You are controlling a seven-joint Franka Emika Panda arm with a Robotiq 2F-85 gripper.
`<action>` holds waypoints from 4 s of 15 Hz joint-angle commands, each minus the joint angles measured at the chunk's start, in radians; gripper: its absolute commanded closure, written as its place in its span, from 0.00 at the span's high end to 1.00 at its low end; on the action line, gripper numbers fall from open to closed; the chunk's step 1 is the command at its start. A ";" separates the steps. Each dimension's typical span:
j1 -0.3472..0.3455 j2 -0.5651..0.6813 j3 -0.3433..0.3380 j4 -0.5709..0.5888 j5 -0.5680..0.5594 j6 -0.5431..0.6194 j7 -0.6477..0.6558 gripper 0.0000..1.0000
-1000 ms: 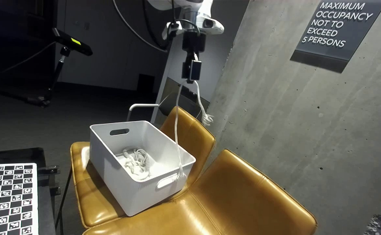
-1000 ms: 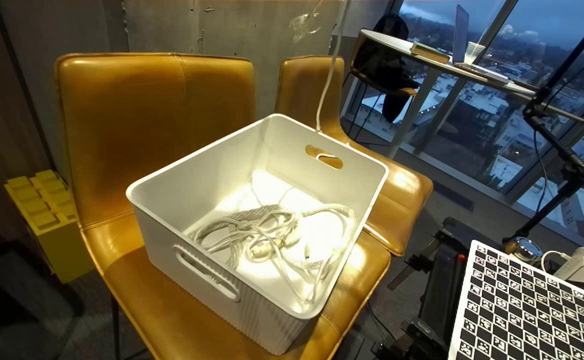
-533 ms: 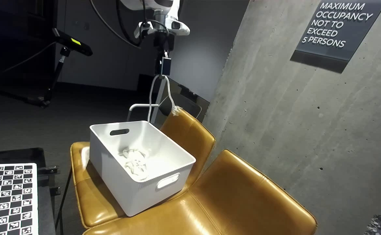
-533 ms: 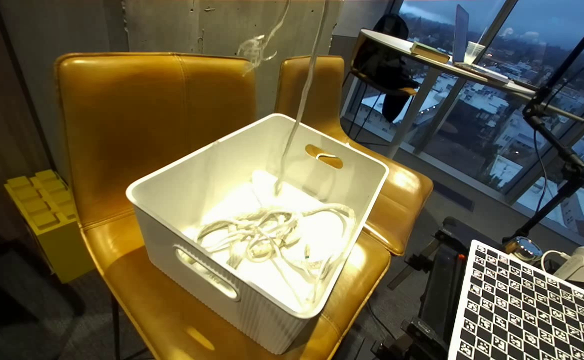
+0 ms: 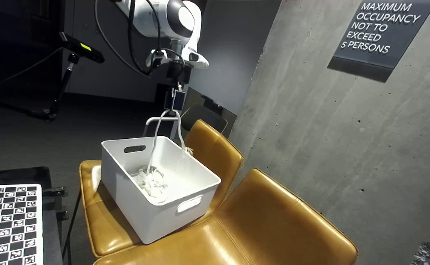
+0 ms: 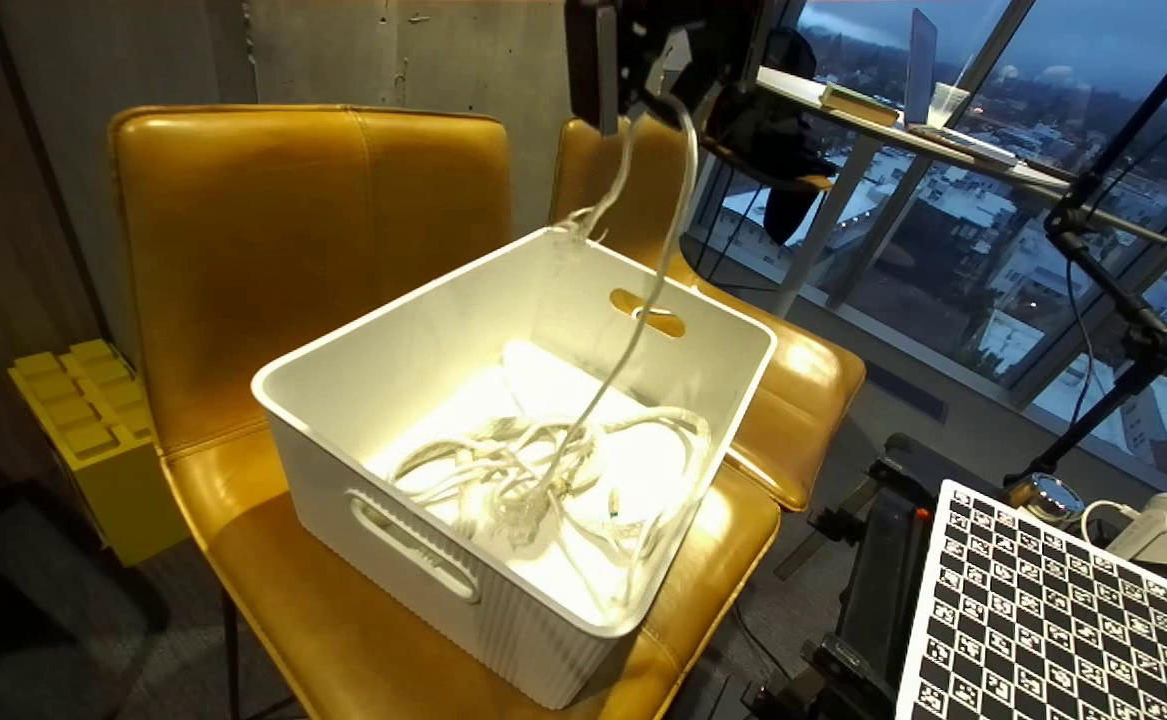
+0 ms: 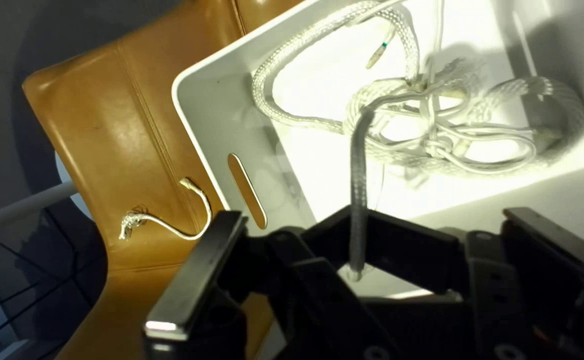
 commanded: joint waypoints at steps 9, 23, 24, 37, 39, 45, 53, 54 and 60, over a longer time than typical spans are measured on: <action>-0.215 -0.024 -0.083 -0.238 -0.002 0.246 -0.173 0.90; -0.464 0.437 -0.252 0.004 0.209 0.661 -0.211 1.00; -0.466 0.470 -0.257 0.046 0.228 0.648 -0.203 1.00; -0.526 0.803 -0.319 0.509 0.282 0.507 -0.114 1.00; -0.544 0.846 -0.325 0.568 0.278 0.487 -0.105 1.00; -0.599 0.969 -0.317 0.785 0.276 0.391 -0.071 1.00; -0.614 1.062 -0.299 0.922 0.267 0.272 -0.026 0.49; -0.617 1.071 -0.295 0.936 0.267 0.261 -0.028 0.42; -0.609 1.069 -0.300 0.926 0.277 0.255 -0.035 0.00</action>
